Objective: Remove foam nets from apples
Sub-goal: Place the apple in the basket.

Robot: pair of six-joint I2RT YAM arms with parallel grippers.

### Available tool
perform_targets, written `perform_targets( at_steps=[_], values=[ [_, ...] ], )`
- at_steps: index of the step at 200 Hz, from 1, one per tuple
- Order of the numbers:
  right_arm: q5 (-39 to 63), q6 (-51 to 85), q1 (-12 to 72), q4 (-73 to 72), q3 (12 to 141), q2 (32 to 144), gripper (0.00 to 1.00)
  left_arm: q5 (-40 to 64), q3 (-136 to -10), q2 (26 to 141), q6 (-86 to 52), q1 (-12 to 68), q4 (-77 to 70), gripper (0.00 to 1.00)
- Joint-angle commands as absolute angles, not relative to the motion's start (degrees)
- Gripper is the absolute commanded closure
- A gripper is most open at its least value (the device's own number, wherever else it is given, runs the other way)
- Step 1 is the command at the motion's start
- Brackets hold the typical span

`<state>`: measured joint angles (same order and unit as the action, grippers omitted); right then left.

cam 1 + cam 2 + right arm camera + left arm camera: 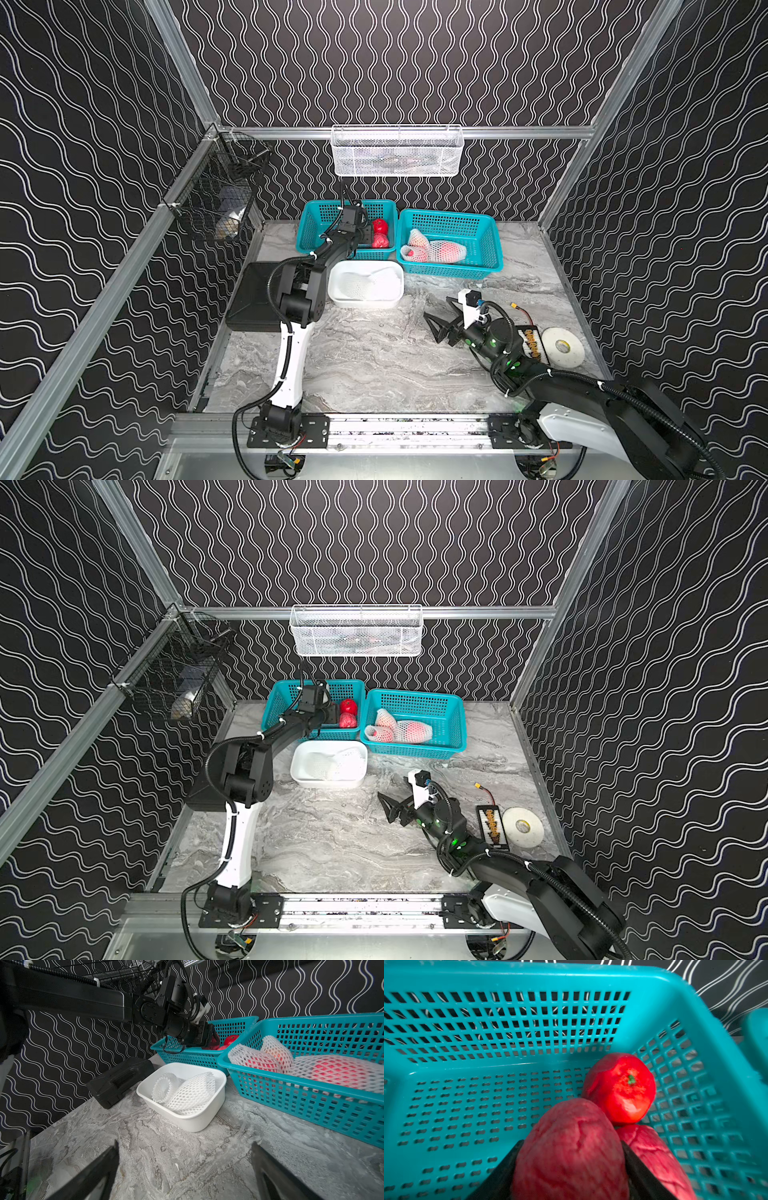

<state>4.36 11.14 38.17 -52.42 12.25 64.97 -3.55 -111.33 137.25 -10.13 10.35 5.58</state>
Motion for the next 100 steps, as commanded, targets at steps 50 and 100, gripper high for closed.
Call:
perform_targets(
  at_steps=[50, 100],
  values=[
    [3.52, 11.43, 38.24, -55.99, 11.95, 65.15, 0.00, -4.69, -114.09, 140.64, -9.63, 10.15, -1.78, 0.17],
    [3.23, 11.21, 38.26, -56.25, 11.68, 64.56, 0.00, -4.80, -108.01, 133.61, -8.80, 10.15, -5.44, 0.04]
  ],
)
